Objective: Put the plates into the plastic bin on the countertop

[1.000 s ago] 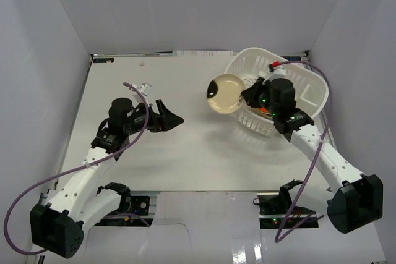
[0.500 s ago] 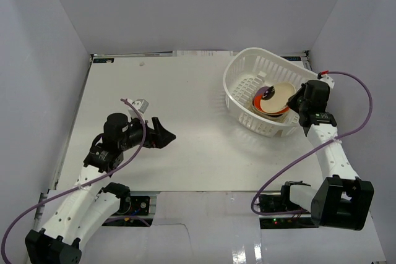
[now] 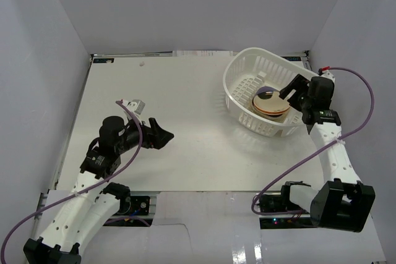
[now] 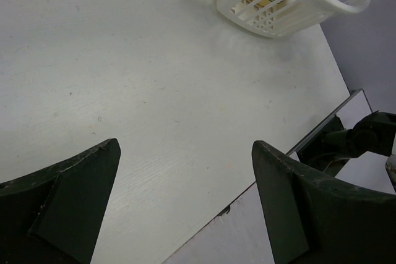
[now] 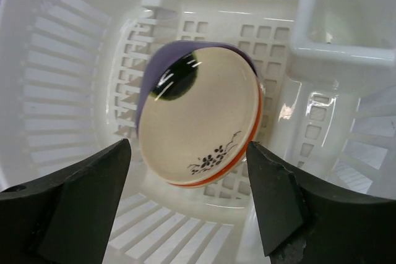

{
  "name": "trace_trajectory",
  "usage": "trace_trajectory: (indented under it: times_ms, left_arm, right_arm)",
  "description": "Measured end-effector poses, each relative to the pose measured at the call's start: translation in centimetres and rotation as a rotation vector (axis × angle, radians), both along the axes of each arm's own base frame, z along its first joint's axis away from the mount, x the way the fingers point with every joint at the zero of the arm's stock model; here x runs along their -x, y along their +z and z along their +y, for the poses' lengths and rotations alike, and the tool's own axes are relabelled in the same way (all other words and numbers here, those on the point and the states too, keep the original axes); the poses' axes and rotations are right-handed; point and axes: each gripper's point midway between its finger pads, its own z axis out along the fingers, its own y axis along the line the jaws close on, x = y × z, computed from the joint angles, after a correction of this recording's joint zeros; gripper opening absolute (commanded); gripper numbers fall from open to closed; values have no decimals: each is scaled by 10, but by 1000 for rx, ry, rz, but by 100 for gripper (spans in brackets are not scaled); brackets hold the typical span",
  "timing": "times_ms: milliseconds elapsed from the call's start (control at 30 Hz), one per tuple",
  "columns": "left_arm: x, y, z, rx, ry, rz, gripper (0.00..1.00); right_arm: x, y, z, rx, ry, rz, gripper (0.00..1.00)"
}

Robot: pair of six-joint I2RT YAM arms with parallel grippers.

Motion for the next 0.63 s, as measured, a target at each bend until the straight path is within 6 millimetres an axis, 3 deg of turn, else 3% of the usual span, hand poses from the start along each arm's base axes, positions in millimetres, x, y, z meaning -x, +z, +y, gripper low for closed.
trace_trajectory:
  times_ms: [67, 100, 233, 367, 500, 633]
  left_arm:
    - [-1, 2, 2, -1, 14, -12, 98]
    - [-1, 3, 3, -1, 18, -18, 98]
    - [-1, 8, 5, 1, 29, -39, 98]
    - [-1, 22, 3, 34, 33, -49, 98]
    - [-2, 65, -1, 97, 30, -115, 98]
    - [4, 127, -1, 170, 20, -238, 98]
  right_arm:
    - [3, 19, 7, -15, 32, -54, 94]
    - [6, 29, 11, -24, 52, -83, 90]
    - [23, 72, 33, -83, 145, -217, 90]
    - [56, 123, 66, -143, 311, -384, 90]
    - [97, 153, 93, -168, 469, -521, 90]
    - [138, 181, 110, -154, 578, -653, 90]
